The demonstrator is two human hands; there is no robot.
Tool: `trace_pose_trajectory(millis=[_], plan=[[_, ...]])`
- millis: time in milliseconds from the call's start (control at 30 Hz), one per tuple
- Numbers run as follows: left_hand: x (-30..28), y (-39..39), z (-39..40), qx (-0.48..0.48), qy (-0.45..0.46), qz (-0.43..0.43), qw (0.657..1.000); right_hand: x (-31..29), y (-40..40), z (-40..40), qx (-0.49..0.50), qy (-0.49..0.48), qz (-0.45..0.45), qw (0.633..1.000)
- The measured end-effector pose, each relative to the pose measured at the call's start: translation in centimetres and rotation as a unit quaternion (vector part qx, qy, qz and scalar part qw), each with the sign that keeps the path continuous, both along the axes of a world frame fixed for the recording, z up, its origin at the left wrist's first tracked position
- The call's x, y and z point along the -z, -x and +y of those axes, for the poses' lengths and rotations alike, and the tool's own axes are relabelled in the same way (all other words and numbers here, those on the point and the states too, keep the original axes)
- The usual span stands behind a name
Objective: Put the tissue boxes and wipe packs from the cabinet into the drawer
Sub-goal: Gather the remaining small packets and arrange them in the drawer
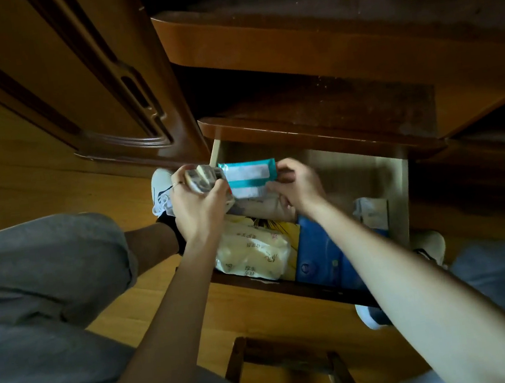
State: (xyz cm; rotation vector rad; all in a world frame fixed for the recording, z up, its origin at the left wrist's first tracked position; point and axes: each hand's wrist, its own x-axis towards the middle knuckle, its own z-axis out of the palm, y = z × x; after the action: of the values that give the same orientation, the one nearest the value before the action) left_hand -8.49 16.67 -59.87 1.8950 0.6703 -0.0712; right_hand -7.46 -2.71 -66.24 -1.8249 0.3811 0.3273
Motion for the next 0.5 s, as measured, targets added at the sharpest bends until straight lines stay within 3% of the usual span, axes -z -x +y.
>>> trace_pose_trajectory(millis=[100,167,267,500], plan=[[-0.4,0.2,0.2,-0.03,-0.008,-0.01,0.999,-0.8,-0.1,-0.5,0.018,-0.023,-0.058,0.998],[-0.6,0.3,0.4,-0.037,-0.003,-0.008,0.999,-0.5,-0.1,-0.2,-0.031,0.028,-0.073,0.996],[-0.9,0.3,0.4,-0.035,-0.001,-0.004,0.999,1.0,0.5,0.8,-0.113,0.113,-0.017,0.987],[-0.8,0.7,-0.2,0.011,-0.021,-0.008,1.0,2.5,0.0,2.6,-0.083,0.187,-0.013,0.979]])
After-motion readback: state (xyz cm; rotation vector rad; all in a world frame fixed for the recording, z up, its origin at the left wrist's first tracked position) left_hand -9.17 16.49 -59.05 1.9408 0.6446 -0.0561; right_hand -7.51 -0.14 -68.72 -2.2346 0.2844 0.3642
